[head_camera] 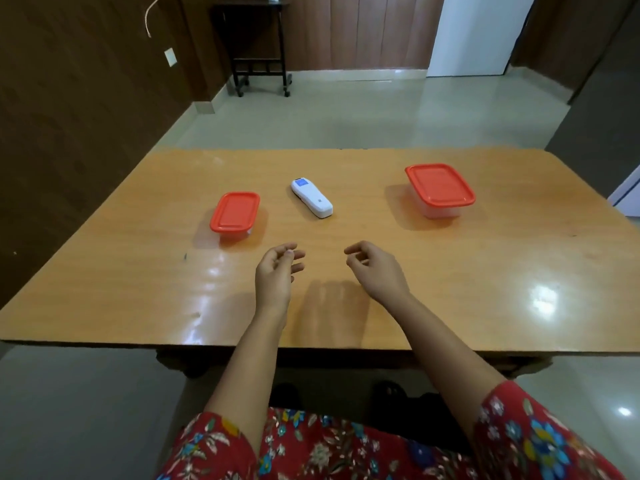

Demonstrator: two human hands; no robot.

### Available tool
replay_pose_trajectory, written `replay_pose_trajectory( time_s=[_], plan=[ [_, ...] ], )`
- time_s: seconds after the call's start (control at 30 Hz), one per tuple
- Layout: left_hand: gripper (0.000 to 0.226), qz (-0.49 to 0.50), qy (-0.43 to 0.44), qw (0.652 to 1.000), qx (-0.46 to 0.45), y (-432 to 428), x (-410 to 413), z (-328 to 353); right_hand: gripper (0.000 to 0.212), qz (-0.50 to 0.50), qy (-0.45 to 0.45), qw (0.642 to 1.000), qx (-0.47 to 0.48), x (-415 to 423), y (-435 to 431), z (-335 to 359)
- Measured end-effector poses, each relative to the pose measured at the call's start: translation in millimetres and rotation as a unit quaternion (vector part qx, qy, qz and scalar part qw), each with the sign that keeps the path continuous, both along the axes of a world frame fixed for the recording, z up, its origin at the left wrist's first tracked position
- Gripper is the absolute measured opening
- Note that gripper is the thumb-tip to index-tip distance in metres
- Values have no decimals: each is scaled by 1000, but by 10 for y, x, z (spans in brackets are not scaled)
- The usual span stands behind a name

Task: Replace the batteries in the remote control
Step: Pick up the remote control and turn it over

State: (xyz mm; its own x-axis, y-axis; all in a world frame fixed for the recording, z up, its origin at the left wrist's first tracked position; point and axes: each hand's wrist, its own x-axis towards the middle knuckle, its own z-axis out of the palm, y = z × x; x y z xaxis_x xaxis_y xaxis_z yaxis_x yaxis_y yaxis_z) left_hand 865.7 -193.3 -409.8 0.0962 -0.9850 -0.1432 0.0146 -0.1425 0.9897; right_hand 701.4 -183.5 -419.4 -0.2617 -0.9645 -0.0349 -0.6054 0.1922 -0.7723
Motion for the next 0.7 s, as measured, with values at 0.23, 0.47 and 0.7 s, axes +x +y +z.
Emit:
replay_pose_trajectory(
  time_s=[0.23, 0.47, 0.7],
  plan=[
    [19, 28, 30, 999, 12, -438, 160, -183, 45, -14, 145, 989, -11, 241, -1319, -169],
    [19, -8, 61, 997, 38, -592, 93, -227, 50, -43, 276, 960, 18, 316, -1850, -369],
    [19, -30, 54, 997, 44, -572, 78, -191, 48, -67, 156, 985, -22, 251, -1506, -343]
  ],
)
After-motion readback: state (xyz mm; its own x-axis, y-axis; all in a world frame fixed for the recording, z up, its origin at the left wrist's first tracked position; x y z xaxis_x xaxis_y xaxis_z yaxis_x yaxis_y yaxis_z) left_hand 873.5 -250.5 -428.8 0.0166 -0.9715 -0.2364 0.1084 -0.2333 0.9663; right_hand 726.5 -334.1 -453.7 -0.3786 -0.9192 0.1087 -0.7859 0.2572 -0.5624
